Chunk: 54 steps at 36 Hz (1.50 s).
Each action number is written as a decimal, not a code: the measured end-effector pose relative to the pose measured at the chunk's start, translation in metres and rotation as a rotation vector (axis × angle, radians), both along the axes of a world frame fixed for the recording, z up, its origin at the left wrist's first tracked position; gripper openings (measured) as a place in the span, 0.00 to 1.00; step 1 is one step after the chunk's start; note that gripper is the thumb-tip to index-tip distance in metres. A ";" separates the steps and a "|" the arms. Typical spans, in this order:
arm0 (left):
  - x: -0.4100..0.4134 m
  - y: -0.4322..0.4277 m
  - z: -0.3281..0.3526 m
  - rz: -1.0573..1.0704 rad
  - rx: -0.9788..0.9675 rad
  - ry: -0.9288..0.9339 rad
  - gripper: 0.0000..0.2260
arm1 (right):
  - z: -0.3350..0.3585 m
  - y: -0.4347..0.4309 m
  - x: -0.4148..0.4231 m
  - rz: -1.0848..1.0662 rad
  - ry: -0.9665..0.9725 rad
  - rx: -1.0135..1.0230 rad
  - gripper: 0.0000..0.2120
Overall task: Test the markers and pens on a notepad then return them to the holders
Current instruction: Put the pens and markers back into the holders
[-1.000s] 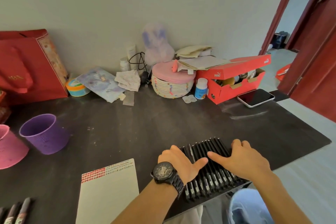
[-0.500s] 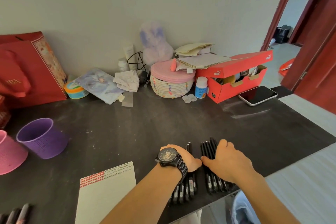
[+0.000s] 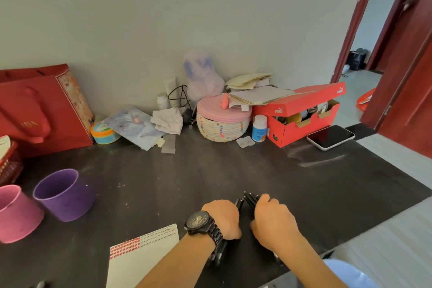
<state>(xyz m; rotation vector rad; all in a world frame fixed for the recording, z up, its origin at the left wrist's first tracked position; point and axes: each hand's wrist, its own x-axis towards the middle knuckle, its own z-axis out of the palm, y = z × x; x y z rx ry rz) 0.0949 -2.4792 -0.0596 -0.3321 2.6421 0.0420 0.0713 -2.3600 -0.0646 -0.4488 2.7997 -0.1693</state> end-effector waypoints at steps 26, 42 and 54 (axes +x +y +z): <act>0.034 -0.028 -0.022 0.456 1.014 1.191 0.11 | -0.020 -0.031 0.013 -0.310 0.232 -1.253 0.20; 0.072 -0.123 0.048 0.637 1.069 1.345 0.21 | 0.040 -0.106 0.002 -0.387 -0.479 -1.674 0.24; 0.162 -0.295 0.111 1.014 1.416 1.834 0.15 | 0.103 -0.274 0.050 -0.591 -1.186 -1.852 0.19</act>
